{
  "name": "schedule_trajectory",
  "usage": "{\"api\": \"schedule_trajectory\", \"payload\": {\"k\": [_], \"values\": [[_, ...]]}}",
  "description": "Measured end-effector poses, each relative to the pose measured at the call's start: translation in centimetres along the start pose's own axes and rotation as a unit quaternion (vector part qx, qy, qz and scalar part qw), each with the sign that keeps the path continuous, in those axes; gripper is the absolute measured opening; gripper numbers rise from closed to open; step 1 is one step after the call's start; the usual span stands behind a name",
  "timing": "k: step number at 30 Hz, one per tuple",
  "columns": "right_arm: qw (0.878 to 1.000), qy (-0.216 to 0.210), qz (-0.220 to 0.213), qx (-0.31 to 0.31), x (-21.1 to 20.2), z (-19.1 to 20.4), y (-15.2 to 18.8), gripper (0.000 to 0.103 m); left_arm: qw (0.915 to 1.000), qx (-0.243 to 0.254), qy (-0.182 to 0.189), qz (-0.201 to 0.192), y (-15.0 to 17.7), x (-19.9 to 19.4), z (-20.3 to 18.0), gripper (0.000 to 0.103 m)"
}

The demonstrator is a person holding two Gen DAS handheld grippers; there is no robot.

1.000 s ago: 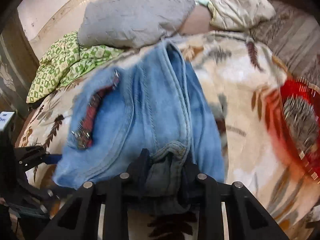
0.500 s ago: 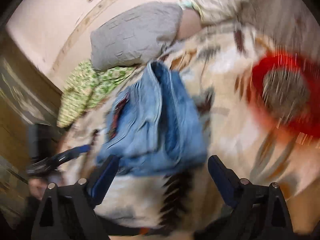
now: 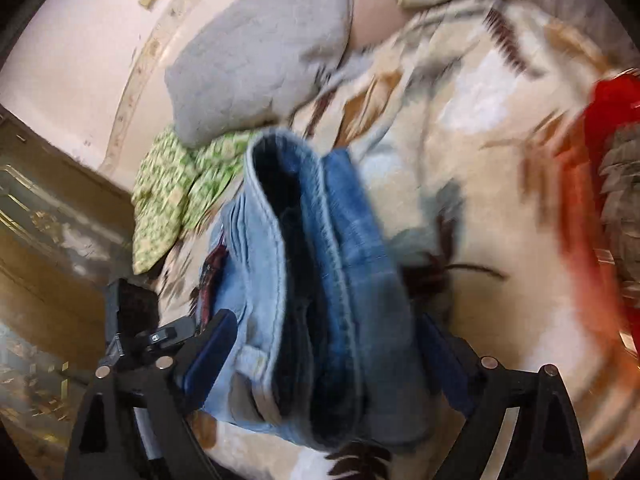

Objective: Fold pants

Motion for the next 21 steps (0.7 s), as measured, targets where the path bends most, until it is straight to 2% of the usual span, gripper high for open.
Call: {"api": "schedule_trajectory", "payload": {"k": [3,5,6,8,9,10,11,12,13,16,19,21], "values": [[1.000,-0.026,0.005,-0.011,0.6,1.3,-0.4,0.094,0.9996,0.024,-0.009,0.016,0.4,0.6,-0.7,0.100],[0.999,-0.006,0.016,-0.036,1.4,1.6,-0.4,0.091,0.9984,0.043,-0.030,0.019,0.6,0.7,-0.6,0.093],[0.998,0.020,0.030,-0.049,2.3,1.3,-0.2,0.080,0.9972,0.055,-0.047,0.021,0.7,0.9,-0.7,0.089],[0.995,0.056,0.045,-0.065,3.7,0.4,0.0,0.064,0.9951,0.069,-0.068,0.021,0.8,1.0,-1.0,0.064],[0.995,0.053,0.048,-0.067,4.3,0.5,0.1,0.058,0.9946,0.074,-0.069,0.019,0.7,0.9,-1.4,0.059],[0.995,0.053,0.042,-0.070,4.2,0.8,0.1,0.055,0.9943,0.079,-0.070,0.016,0.6,0.7,-1.8,0.050],[0.994,0.054,0.034,-0.084,3.9,1.6,0.0,0.047,0.9936,0.086,-0.072,0.014,0.5,0.5,-2.2,0.039],[0.993,0.053,0.026,-0.100,3.5,2.6,-0.3,0.040,0.9919,0.100,-0.078,0.007,0.3,-0.2,-3.1,0.036],[0.992,0.050,0.020,-0.114,3.2,3.5,-0.4,0.040,0.9902,0.112,-0.083,0.001,0.1,-0.8,-3.6,0.031],[0.983,0.061,-0.005,-0.175,2.3,7.2,-1.3,0.039,0.9797,0.165,-0.108,-0.037,-0.7,-4.3,-6.5,0.028],[0.983,0.016,-0.040,-0.178,1.4,11.0,-2.7,0.039,0.9688,0.196,-0.132,-0.074,-1.7,-9.7,-7.7,0.028],[0.983,-0.018,-0.063,-0.171,1.5,13.4,-3.3,0.039,0.9651,0.200,-0.148,-0.082,-2.2,-11.9,-7.0,0.029]]}}
Point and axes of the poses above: each gripper's, at about its wrist camera, not at the fingertips, and x roughly the way its jaws point, z to its left, y to its underside, the point moved 10 cm from there along x, roughly the way its jaws point, and after that the axes turned 4 degrees about -x, right-handed, at the moved point
